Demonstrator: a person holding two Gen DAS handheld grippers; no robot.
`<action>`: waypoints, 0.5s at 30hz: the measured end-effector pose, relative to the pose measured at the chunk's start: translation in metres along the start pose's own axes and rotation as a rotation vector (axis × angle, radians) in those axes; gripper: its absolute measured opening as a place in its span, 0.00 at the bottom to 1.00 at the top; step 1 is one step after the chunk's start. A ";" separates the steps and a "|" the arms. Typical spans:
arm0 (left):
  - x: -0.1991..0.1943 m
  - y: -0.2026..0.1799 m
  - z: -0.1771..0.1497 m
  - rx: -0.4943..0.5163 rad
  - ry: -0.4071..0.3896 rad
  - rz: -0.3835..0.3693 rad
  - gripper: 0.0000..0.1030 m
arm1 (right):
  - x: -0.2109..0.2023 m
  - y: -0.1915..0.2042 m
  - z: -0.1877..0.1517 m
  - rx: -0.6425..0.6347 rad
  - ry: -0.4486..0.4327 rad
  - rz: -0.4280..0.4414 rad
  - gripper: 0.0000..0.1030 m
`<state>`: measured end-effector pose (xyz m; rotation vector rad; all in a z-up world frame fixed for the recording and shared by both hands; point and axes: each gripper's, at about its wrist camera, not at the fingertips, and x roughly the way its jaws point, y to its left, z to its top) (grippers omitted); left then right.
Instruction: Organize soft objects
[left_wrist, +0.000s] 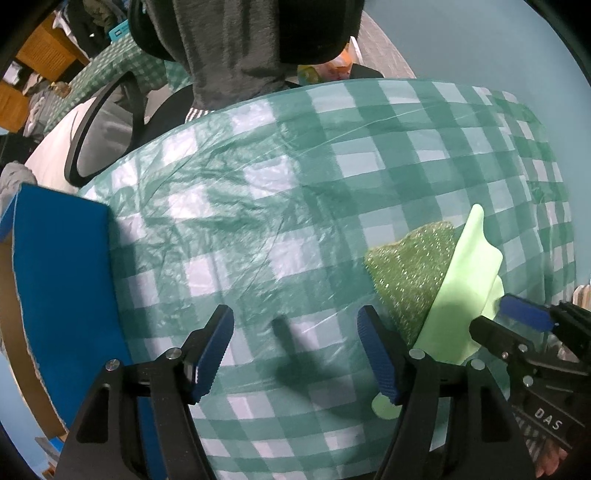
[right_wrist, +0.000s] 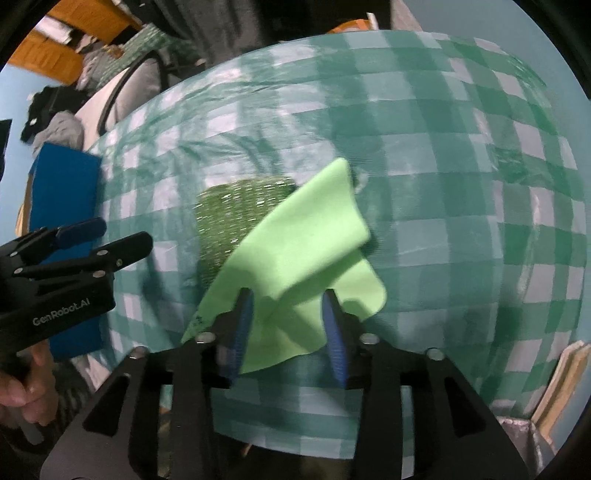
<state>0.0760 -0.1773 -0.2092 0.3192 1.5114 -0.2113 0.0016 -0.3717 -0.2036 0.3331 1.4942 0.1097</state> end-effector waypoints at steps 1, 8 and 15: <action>0.002 -0.002 0.002 0.002 0.003 0.003 0.69 | 0.000 -0.003 0.001 0.014 -0.005 -0.004 0.56; 0.011 -0.009 0.013 -0.018 0.017 -0.004 0.69 | 0.000 -0.022 0.014 0.102 -0.023 -0.018 0.57; 0.020 -0.013 0.023 -0.024 0.030 -0.037 0.69 | 0.010 -0.014 0.024 0.102 -0.015 -0.039 0.57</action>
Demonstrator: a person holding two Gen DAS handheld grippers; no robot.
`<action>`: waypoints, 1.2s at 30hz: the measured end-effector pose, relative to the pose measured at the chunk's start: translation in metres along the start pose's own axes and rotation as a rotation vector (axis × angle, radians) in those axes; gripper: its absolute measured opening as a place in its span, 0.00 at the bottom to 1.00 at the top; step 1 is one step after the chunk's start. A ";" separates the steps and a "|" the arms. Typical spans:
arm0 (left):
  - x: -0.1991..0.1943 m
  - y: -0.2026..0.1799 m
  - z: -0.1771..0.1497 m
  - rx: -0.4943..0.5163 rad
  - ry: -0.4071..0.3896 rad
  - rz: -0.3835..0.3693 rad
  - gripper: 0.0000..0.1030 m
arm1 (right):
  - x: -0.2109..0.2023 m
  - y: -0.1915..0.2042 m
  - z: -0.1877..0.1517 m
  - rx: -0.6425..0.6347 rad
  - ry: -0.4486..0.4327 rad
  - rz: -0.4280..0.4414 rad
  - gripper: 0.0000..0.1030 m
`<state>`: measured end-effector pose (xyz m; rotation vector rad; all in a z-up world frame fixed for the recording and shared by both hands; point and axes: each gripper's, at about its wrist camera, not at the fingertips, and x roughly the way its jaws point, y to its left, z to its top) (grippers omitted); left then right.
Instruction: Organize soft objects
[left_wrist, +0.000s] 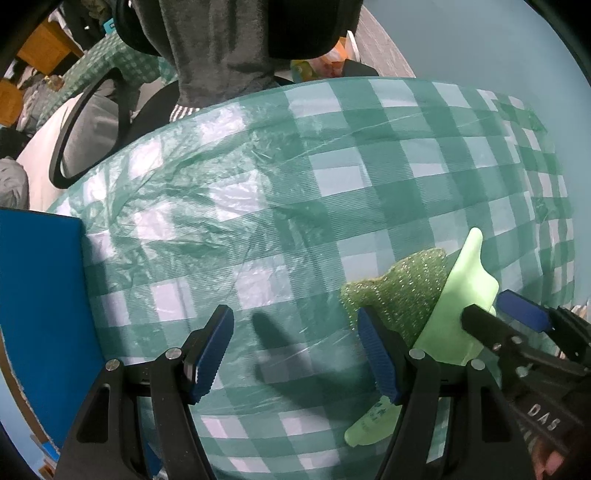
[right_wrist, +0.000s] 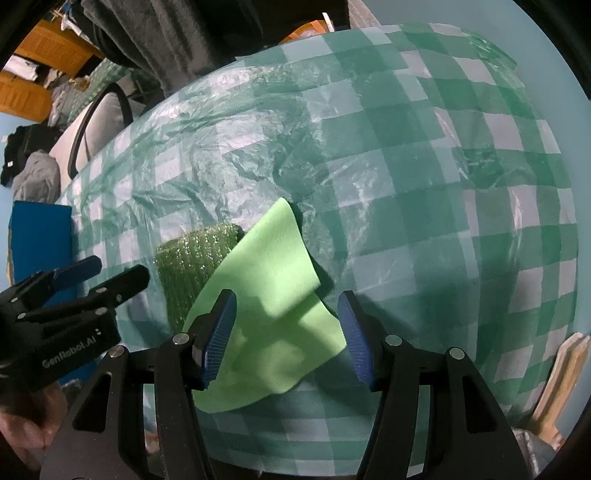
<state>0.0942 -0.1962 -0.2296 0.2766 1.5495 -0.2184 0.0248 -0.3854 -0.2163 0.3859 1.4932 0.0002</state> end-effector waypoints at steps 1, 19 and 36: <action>0.002 0.000 0.002 -0.003 0.002 -0.005 0.69 | 0.001 0.001 0.000 0.000 0.003 -0.005 0.57; 0.013 -0.019 0.007 0.036 -0.003 0.035 0.68 | 0.002 0.005 -0.004 -0.092 -0.005 -0.187 0.06; 0.007 0.036 -0.010 -0.066 0.037 0.099 0.67 | -0.022 -0.070 -0.008 0.025 -0.029 -0.218 0.06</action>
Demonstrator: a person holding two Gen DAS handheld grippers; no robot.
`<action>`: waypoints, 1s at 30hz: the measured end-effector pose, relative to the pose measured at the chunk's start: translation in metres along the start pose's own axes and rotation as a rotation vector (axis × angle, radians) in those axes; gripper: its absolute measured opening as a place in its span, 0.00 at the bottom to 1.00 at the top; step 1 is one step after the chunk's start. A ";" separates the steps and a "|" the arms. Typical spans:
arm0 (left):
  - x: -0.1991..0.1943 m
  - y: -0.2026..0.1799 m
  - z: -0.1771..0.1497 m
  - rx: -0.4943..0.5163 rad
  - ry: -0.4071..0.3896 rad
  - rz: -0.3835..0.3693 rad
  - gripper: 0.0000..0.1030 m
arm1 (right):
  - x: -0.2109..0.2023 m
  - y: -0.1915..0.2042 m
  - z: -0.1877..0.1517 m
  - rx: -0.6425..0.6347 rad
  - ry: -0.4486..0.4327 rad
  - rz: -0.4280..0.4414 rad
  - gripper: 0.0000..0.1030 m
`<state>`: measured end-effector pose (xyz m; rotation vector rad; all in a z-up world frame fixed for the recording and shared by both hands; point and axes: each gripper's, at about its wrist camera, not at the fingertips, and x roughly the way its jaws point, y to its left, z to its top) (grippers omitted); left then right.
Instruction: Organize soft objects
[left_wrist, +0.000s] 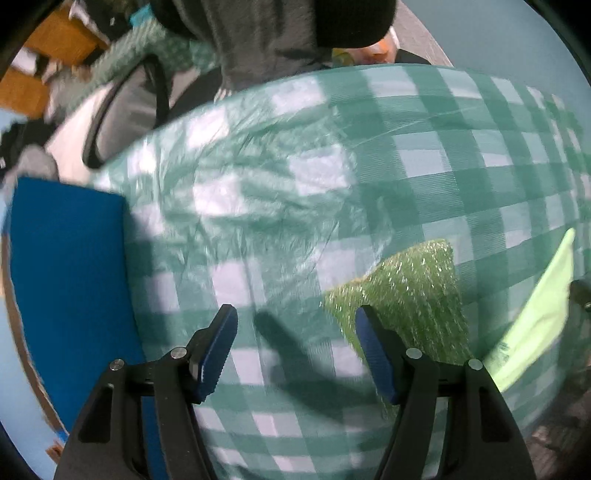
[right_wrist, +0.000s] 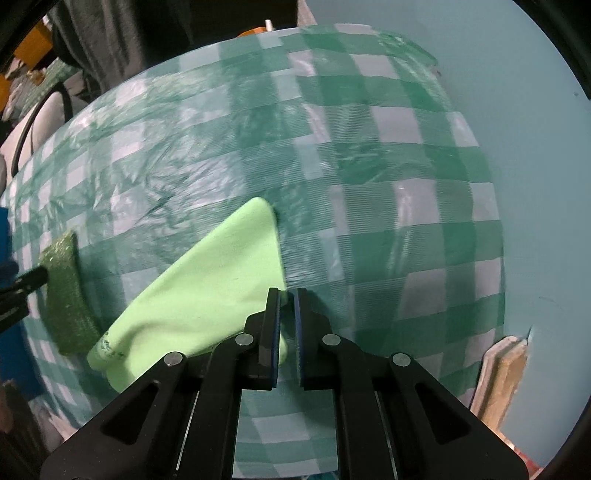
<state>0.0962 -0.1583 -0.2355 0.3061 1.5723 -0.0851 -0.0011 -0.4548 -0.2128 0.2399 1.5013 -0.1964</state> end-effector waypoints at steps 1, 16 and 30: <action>-0.001 0.003 -0.001 -0.019 0.013 -0.030 0.67 | 0.000 -0.005 0.000 0.020 0.008 0.030 0.07; -0.006 -0.033 -0.001 -0.105 0.077 -0.139 0.72 | -0.007 0.009 -0.005 0.054 0.037 0.131 0.64; 0.010 -0.058 0.010 -0.100 0.103 -0.070 0.80 | 0.005 0.046 -0.015 -0.013 0.056 0.046 0.65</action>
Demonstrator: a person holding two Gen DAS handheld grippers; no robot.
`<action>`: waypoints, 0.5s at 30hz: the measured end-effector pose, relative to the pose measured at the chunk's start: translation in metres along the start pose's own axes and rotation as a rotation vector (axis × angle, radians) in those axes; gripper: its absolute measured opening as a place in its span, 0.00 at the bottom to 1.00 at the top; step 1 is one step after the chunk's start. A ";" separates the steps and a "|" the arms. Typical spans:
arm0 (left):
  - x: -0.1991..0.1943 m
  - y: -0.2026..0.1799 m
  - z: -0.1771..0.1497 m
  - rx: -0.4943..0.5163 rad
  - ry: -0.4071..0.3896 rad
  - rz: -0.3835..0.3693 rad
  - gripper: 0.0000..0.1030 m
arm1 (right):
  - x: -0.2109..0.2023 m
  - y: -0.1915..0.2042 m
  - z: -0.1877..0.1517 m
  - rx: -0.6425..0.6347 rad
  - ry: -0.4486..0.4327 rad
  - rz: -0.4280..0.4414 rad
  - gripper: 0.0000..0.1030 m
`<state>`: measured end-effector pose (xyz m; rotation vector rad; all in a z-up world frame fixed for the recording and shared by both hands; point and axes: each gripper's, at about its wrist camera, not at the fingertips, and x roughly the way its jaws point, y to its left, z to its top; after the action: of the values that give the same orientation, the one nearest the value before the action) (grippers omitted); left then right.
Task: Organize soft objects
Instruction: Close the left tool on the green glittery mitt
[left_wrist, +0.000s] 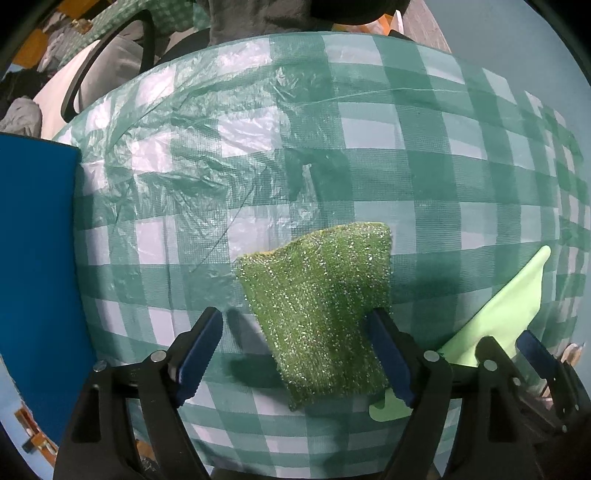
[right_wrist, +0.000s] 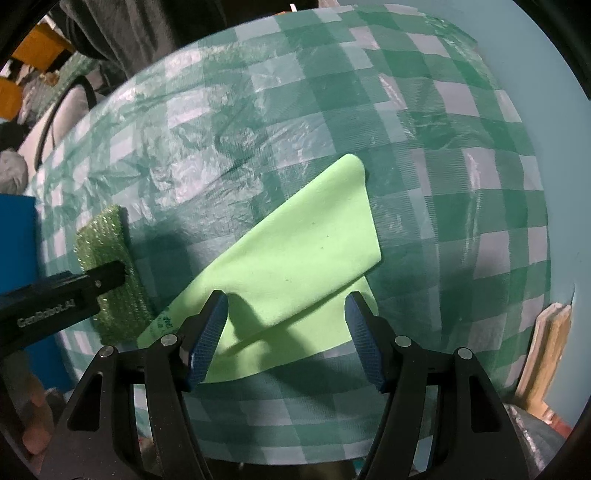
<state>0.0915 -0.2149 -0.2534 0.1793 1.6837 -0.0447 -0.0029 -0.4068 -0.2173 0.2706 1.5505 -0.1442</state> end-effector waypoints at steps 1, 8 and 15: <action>0.000 -0.001 0.000 0.000 -0.001 0.001 0.80 | -0.001 0.002 -0.001 -0.011 -0.004 -0.015 0.65; 0.000 0.002 -0.014 -0.006 -0.027 -0.068 0.62 | 0.003 0.029 -0.013 -0.077 -0.036 -0.114 0.65; -0.004 0.005 -0.025 0.020 -0.030 -0.106 0.26 | -0.001 0.041 -0.020 -0.112 -0.051 -0.104 0.41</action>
<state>0.0682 -0.2074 -0.2460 0.1040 1.6621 -0.1424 -0.0115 -0.3627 -0.2135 0.0968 1.5168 -0.1439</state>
